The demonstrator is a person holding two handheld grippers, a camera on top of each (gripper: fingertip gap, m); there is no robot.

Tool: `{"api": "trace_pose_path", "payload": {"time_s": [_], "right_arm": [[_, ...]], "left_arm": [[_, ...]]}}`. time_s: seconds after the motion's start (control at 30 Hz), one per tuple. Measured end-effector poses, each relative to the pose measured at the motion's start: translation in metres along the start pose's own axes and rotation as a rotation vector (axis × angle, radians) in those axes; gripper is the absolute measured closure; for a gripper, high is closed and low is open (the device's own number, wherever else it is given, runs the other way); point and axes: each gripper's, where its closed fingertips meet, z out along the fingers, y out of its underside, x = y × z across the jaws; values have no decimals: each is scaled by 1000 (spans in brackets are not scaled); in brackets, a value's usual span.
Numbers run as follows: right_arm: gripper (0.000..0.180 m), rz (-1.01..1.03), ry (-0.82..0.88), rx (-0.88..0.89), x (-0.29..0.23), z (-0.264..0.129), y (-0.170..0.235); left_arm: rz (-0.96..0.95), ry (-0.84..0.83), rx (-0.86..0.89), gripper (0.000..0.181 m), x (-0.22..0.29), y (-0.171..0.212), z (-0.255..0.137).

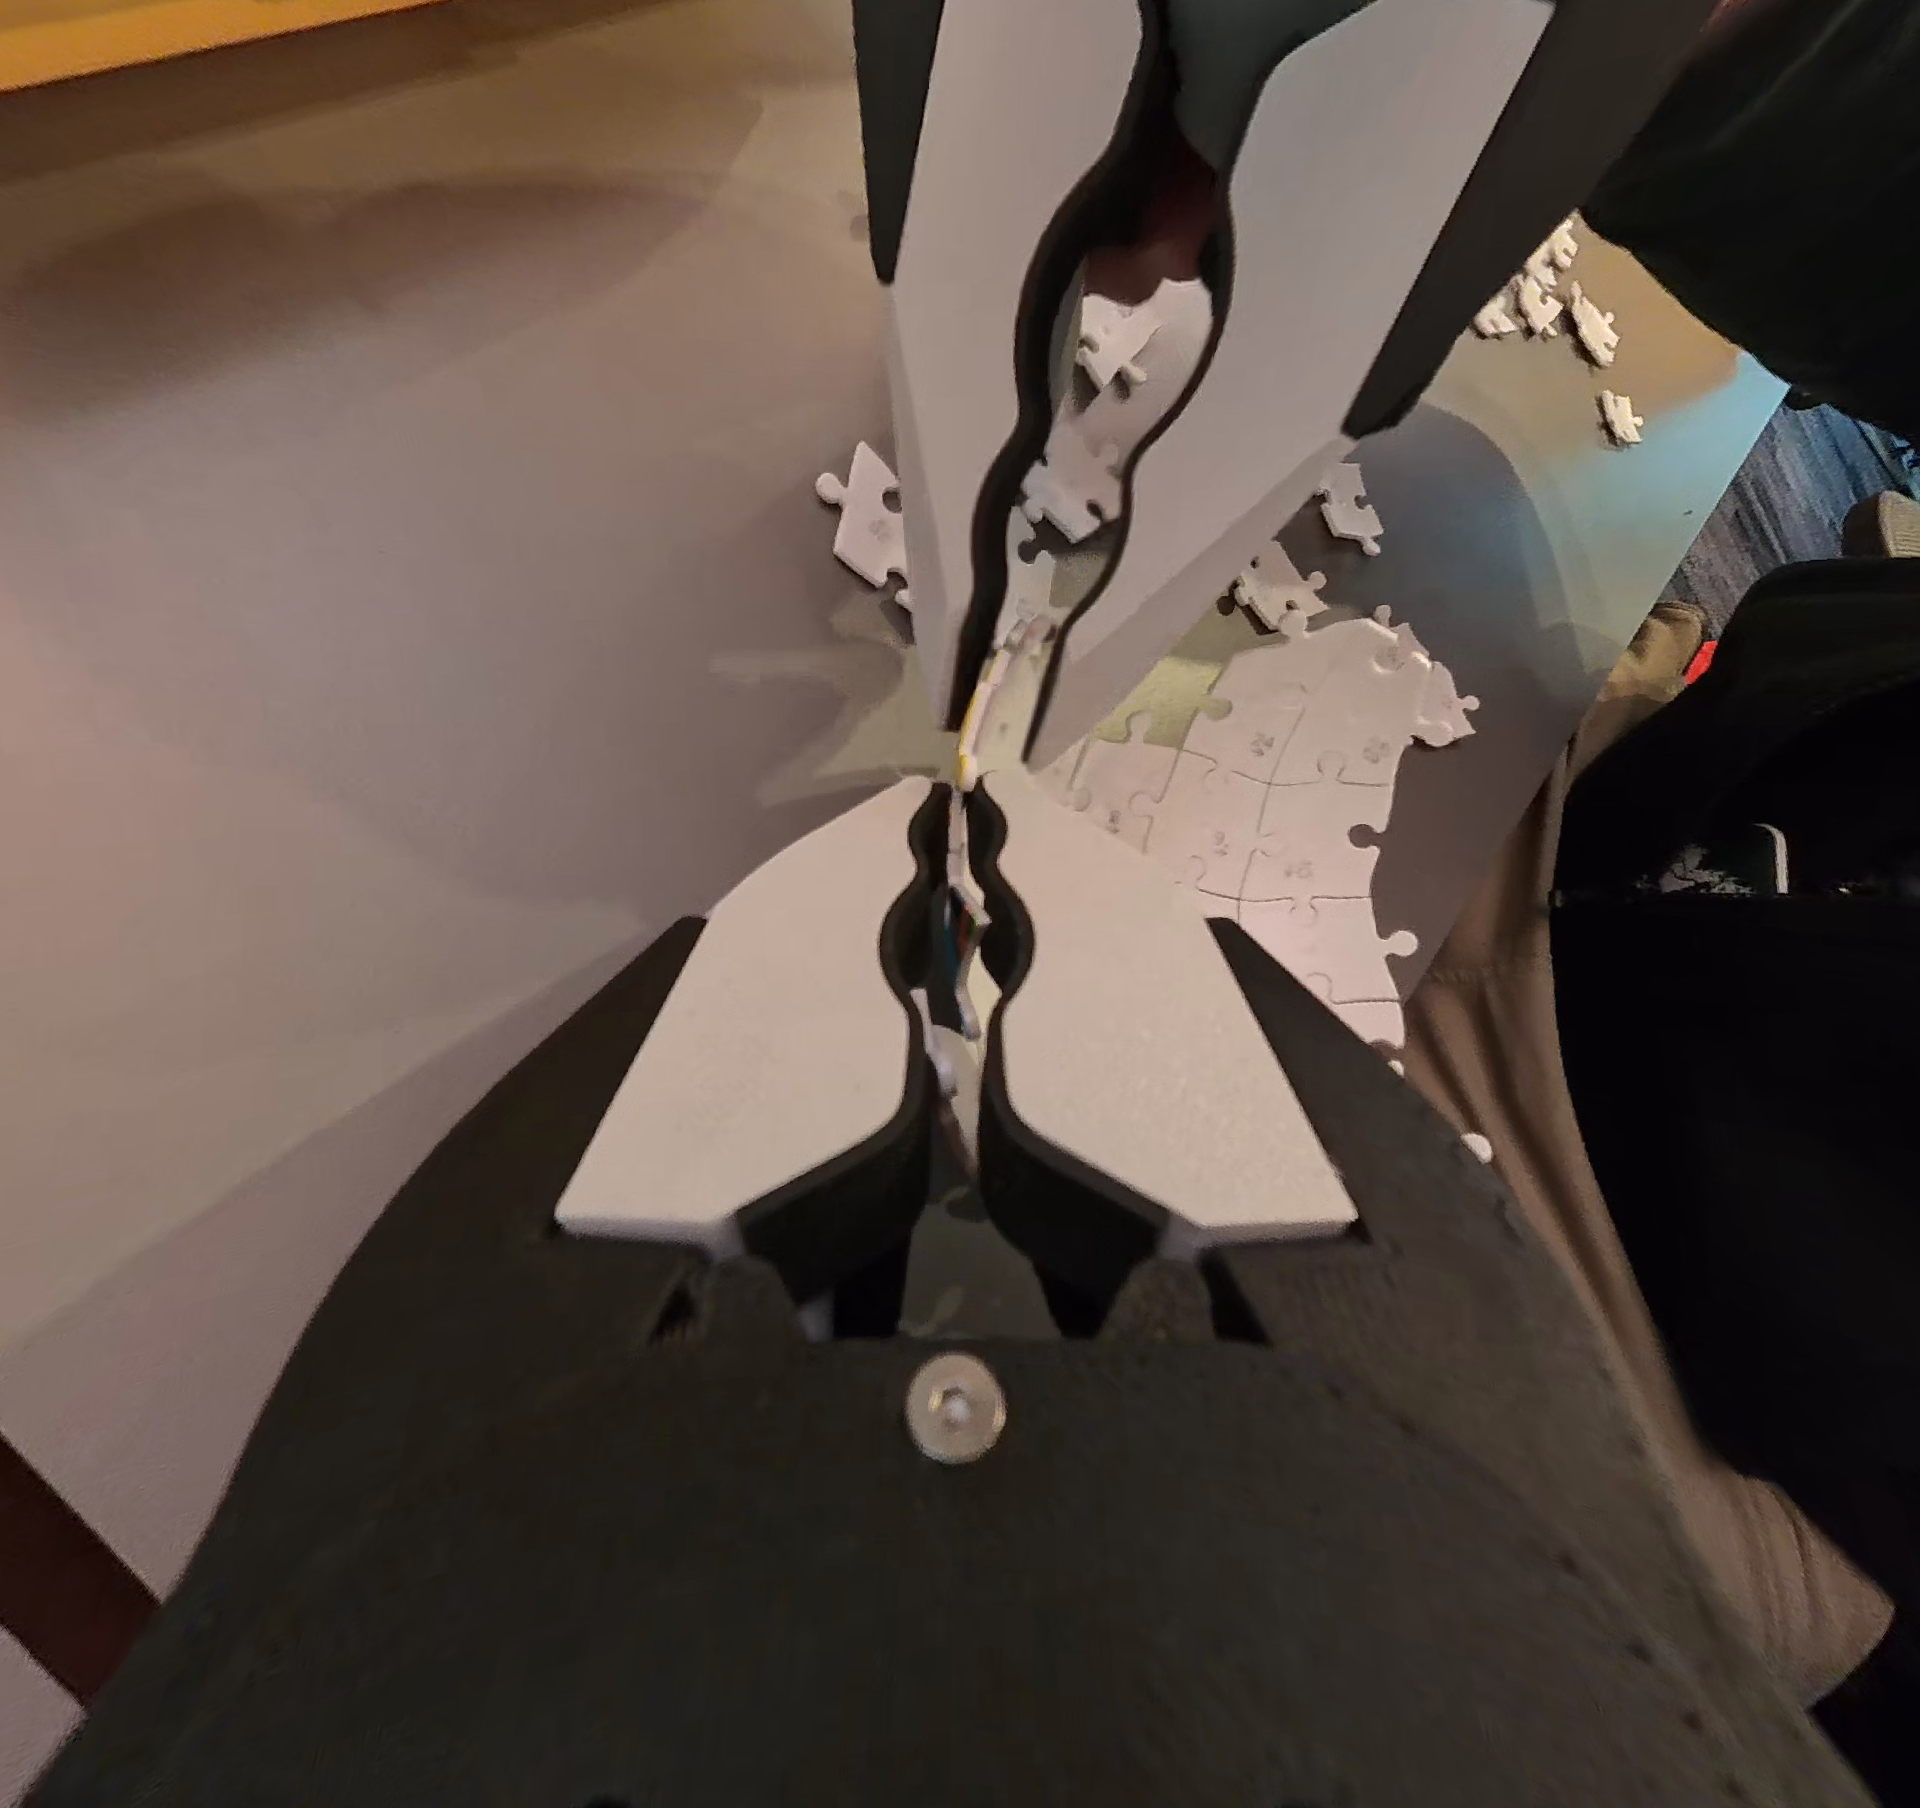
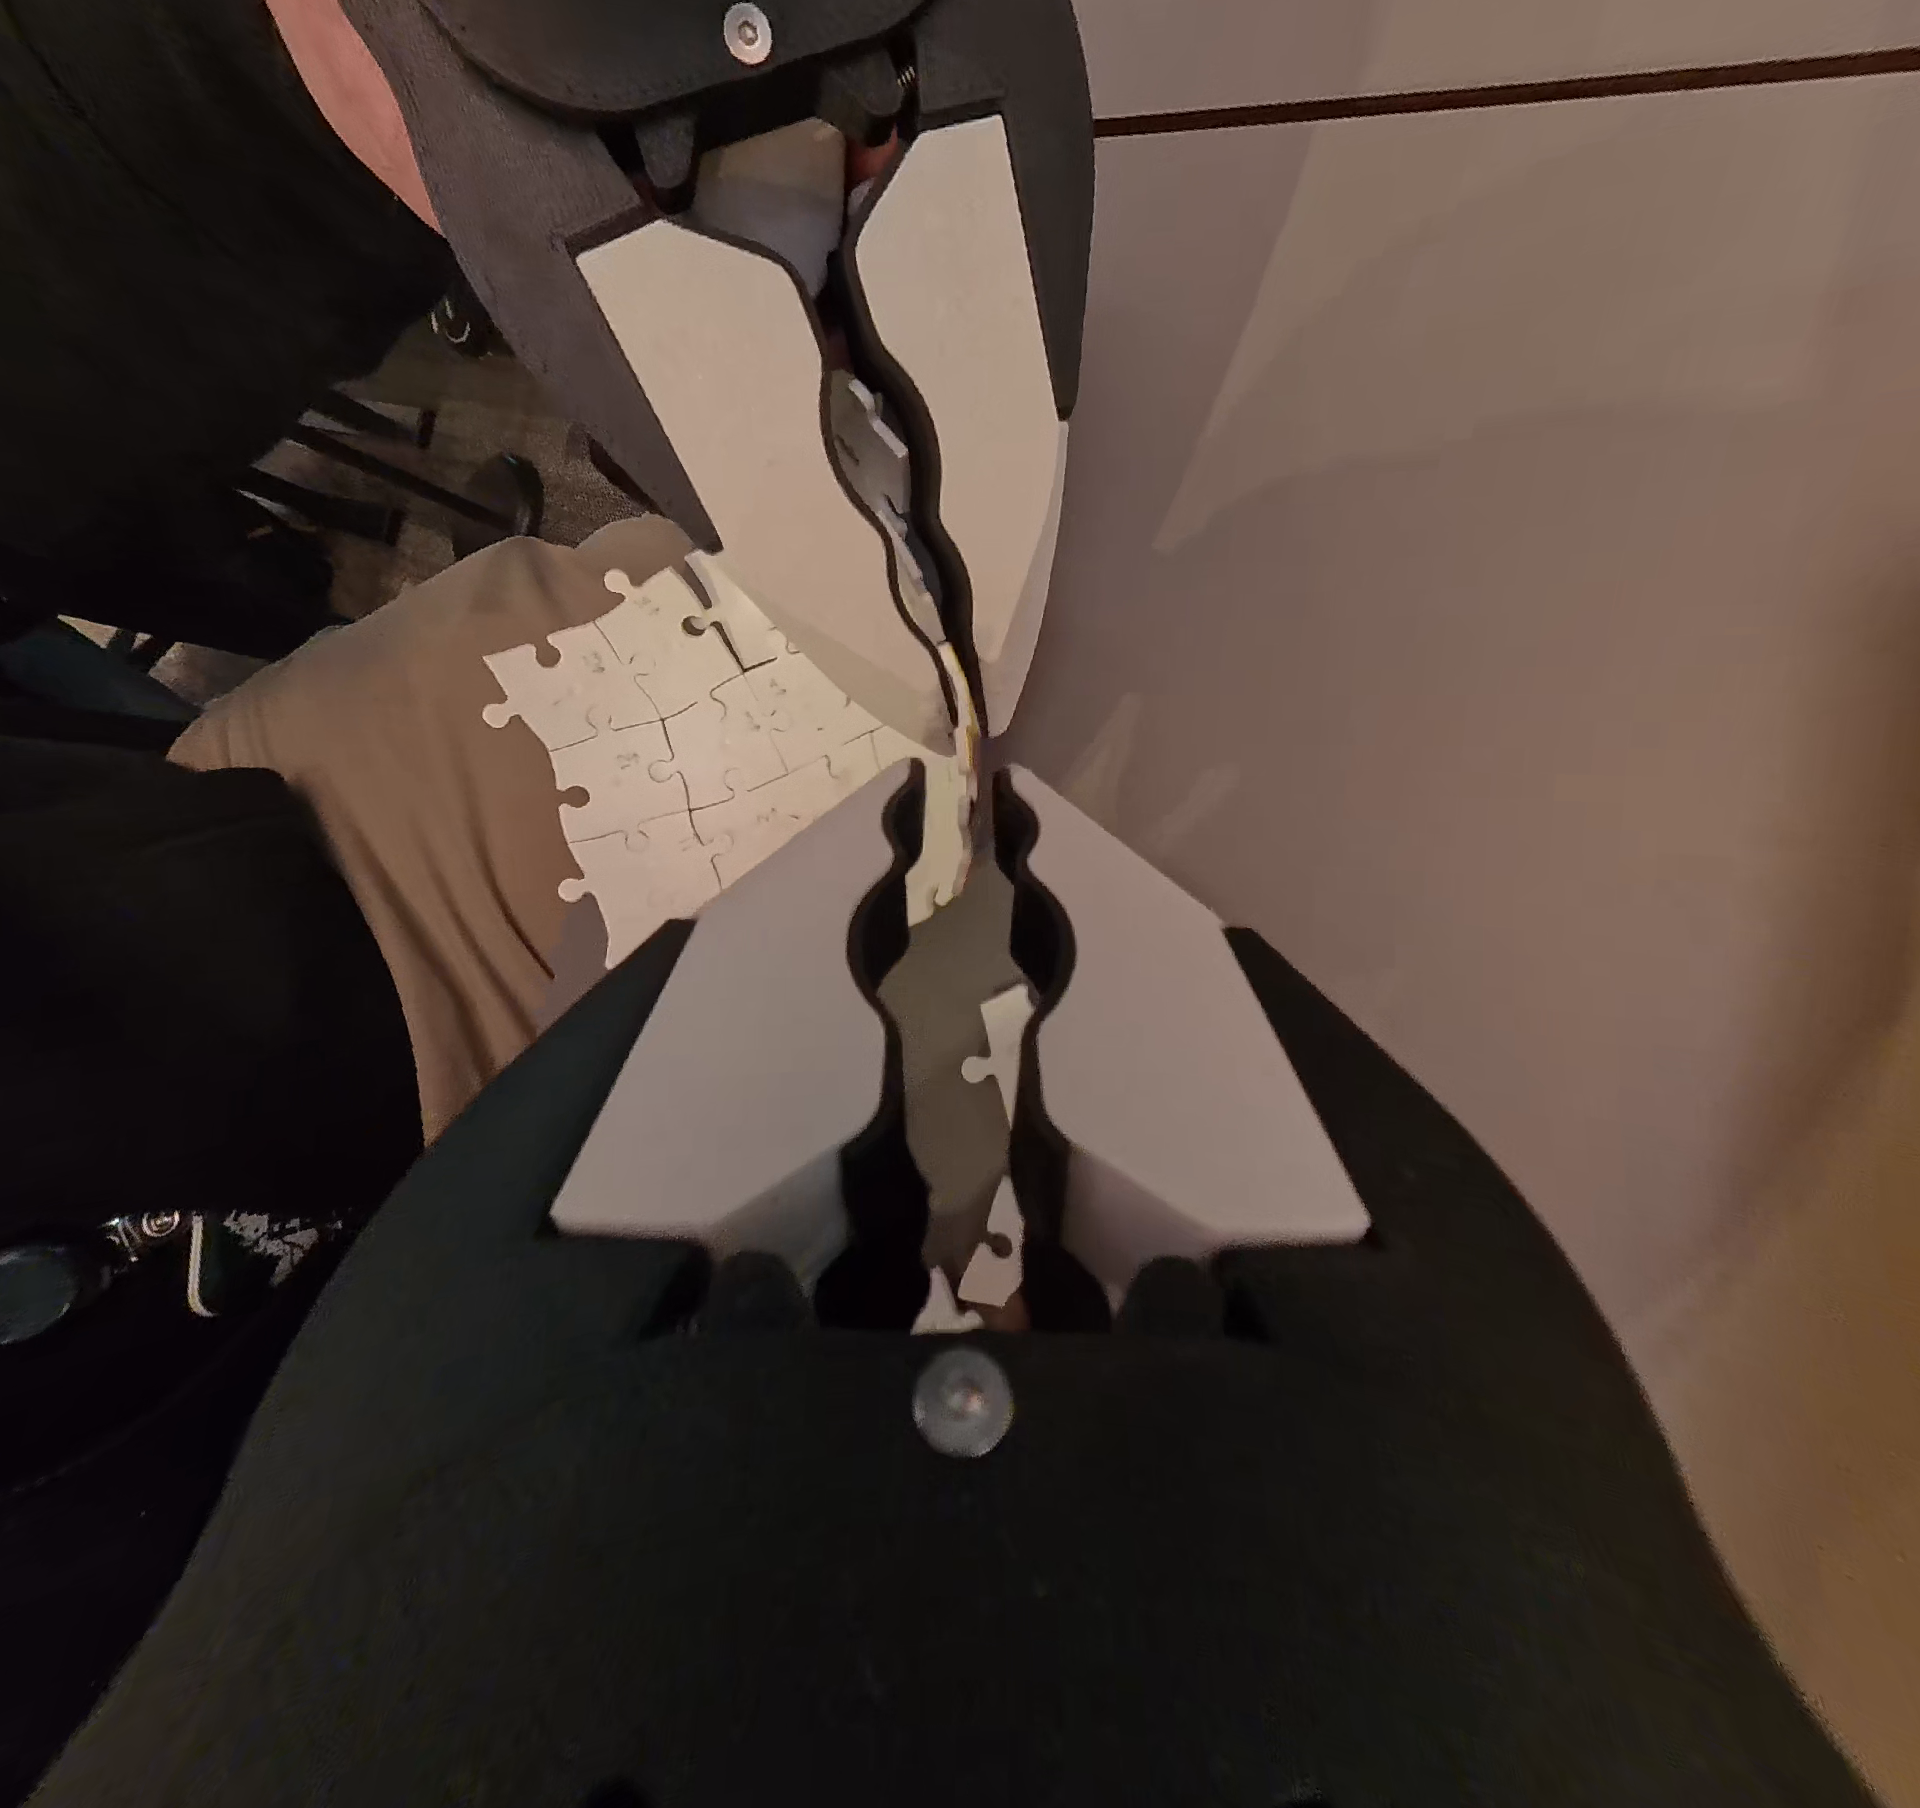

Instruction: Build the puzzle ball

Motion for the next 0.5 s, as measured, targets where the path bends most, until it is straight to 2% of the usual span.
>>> {"api": "trace_pose_path", "payload": {"time_s": [0.27,0.5], "right_arm": [[169,42,-25,-44,-2,5,13],[178,92,-54,-39,-1,10,15]], "left_arm": [[2,-2,3,177,0,-1,-1],[6,-4,-2,177,1,-1,-1]]}}
